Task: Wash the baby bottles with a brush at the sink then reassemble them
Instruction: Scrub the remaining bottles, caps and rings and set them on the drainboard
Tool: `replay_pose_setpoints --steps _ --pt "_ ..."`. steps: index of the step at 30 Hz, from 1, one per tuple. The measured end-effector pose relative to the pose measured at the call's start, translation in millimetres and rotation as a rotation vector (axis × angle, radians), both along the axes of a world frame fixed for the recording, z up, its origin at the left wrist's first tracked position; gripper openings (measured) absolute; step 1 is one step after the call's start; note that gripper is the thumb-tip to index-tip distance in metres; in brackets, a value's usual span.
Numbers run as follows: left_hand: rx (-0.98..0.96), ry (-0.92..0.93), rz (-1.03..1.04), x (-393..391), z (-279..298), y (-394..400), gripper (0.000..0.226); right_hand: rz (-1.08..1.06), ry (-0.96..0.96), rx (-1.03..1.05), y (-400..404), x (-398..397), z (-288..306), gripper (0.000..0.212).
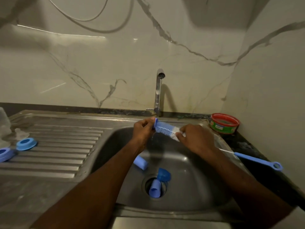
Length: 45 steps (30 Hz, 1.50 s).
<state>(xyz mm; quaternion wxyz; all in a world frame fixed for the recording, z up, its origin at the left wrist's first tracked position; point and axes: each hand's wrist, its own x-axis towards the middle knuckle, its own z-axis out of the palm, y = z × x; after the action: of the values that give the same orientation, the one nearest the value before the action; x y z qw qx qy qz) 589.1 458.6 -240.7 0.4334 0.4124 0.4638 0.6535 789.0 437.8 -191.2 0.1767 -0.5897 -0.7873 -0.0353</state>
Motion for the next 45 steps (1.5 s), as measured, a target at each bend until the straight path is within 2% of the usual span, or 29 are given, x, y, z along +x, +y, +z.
replay_pose_setpoints --steps 3,5,7,10,13,15,17,19,22,25,27,29,31,33,35,37,39,42,45 --pt "0.002 -0.041 -0.030 -1.5 -1.7 -3.0 0.017 0.101 0.037 0.046 -3.3 -3.1 5.1 0.033" --pt "-0.055 -0.070 -0.065 -0.6 0.9 -3.3 0.016 0.009 0.107 0.179 -3.3 -1.1 5.3 0.034" --pt "-0.080 -0.083 -0.077 1.2 3.4 -3.6 0.017 -0.095 0.143 0.228 -3.3 1.5 1.8 0.034" --pt "-0.047 0.029 -0.029 3.7 -1.4 -0.8 0.025 -0.091 0.033 0.077 -1.8 3.2 -3.4 0.037" --pt "0.007 0.046 0.058 0.3 -3.2 -0.8 0.033 0.065 0.047 -0.057 -1.4 -0.1 2.8 0.035" --pt "0.019 0.016 0.081 -2.3 -0.6 -1.8 0.029 0.105 0.089 0.033 -1.1 -3.0 6.0 0.033" --pt "-0.001 -0.028 0.015 -2.2 0.6 -2.7 0.025 0.042 0.119 0.164 -1.3 -3.7 4.2 0.033" --pt "-0.031 -0.062 -0.056 0.4 -0.3 -2.3 0.025 -0.050 0.132 0.198 -1.0 -0.9 -1.4 0.035" --pt "-0.026 0.025 -0.018 1.8 -1.2 0.6 0.028 -0.064 0.022 0.137 0.8 3.0 -4.1 0.037" --pt "-0.007 0.093 0.059 -3.4 -6.0 0.9 0.036 0.104 -0.066 0.050 -1.3 1.2 3.3 0.035" --pt "-0.025 0.084 0.072 -6.0 -7.8 -0.7 0.038 0.156 -0.014 0.093 -4.2 -0.3 4.0 0.033" --pt "-0.033 0.069 0.055 -6.3 -5.9 0.5 0.038 0.071 0.109 0.199 -2.8 0.7 1.5 0.032" --pt "-0.033 0.040 0.021 -2.3 -1.6 -0.3 0.035 -0.045 0.147 0.244 -0.6 3.5 -2.2 0.032" --pt "-0.010 0.022 0.003 2.0 0.5 -0.5 0.031 -0.077 0.076 0.144 3.0 5.7 -6.0 0.034" --pt "0.022 0.029 0.028 1.1 -1.2 -0.7 0.026 -0.010 0.014 -0.017 5.3 4.4 -6.6 0.035" --pt "0.038 0.004 0.042 -2.3 -3.2 -2.1 0.024 0.095 0.055 -0.090 6.4 2.4 -3.8 0.035" --pt "0.013 0.015 0.039 -4.9 -4.5 -0.8 0.028 0.129 0.105 0.019 6.3 2.4 -1.0 0.034" --pt "-0.034 -0.003 -0.028 0.2 -3.6 -1.1 0.032 0.011 0.167 0.207 3.7 6.4 -0.8 0.032" --pt "-0.035 0.009 -0.062 4.7 -6.8 1.2 0.027 -0.052 0.084 0.078 7.6 9.7 -6.8 0.034"
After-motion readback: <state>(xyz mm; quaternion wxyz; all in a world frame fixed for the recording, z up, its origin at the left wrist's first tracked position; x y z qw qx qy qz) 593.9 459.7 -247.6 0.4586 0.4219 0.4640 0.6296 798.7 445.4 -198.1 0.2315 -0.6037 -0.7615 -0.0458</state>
